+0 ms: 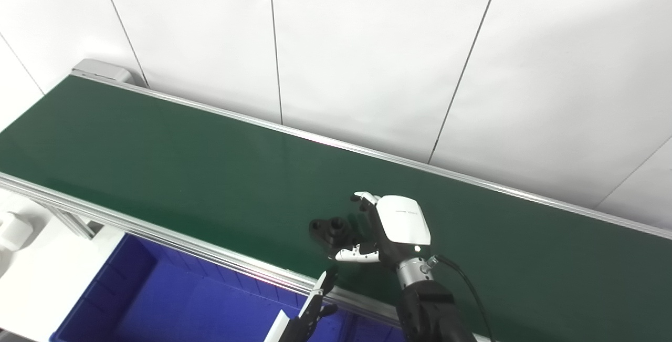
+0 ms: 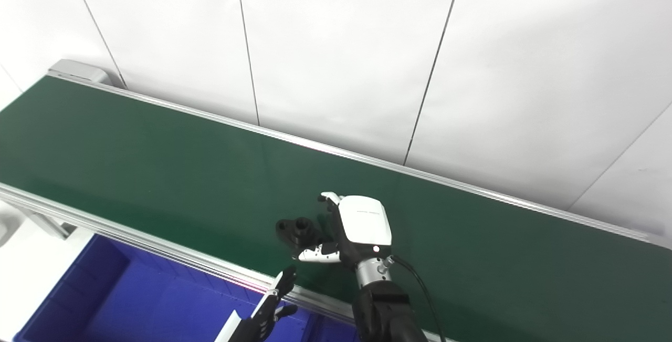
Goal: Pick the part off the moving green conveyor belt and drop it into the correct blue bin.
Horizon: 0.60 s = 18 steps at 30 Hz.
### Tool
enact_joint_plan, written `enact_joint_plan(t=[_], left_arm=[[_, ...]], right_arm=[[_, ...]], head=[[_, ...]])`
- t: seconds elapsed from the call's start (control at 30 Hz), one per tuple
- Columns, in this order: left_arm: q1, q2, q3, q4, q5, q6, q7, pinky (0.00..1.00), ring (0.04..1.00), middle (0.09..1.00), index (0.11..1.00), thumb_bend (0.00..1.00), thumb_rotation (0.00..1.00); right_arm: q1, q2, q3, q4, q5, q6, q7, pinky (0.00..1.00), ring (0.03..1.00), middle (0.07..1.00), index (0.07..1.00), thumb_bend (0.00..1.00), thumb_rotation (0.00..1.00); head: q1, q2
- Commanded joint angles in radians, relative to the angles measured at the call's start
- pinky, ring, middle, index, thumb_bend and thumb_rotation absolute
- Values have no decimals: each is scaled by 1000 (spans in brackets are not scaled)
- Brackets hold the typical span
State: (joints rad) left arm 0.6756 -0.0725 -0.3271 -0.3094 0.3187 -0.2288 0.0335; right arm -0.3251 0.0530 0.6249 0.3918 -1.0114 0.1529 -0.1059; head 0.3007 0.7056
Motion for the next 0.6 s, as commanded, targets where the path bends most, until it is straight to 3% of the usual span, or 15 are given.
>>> enact_joint_plan(t=[0.0,0.17,0.2,0.23,0.27,0.37,0.57], left_arm=[[23,-42,-44,-23,15,-20,22,865,991,1000,1000,820,881],[22,-47,-49,-24,30,-14,27,852,987,1000,1000,810,881],[21,-47,-50,-25,30,-12,26,858,992,1000,1000,807,881],[21,-45,-51,-26,25,-13,25,860,993,1000,1000,806,881],[20,-44,-52,-26,22,-15,24,869,997,1000,1000,788,875],[19,-42,-52,-30,21,-15,24,879,1000,1000,1000,773,876],[14,-38,-46,-32,13,-11,22,872,998,1000,1000,791,877]], right_arm=[[-10,24,9,10,25,-19,-5,360,505,691,763,774,452],[-6,34,18,17,57,-20,-5,256,374,631,736,700,385],[-5,33,21,18,60,-19,-6,237,341,555,717,686,365],[2,33,24,19,67,-21,-2,232,332,536,712,682,359],[7,33,27,20,73,-23,0,180,252,386,581,581,238],[20,25,45,19,70,-13,7,134,182,268,490,518,157],[44,15,71,58,54,25,-5,131,182,255,470,510,140]], head=[[3,3],[2,8],[2,8],[2,8],[2,8],[1,18],[-3,23]])
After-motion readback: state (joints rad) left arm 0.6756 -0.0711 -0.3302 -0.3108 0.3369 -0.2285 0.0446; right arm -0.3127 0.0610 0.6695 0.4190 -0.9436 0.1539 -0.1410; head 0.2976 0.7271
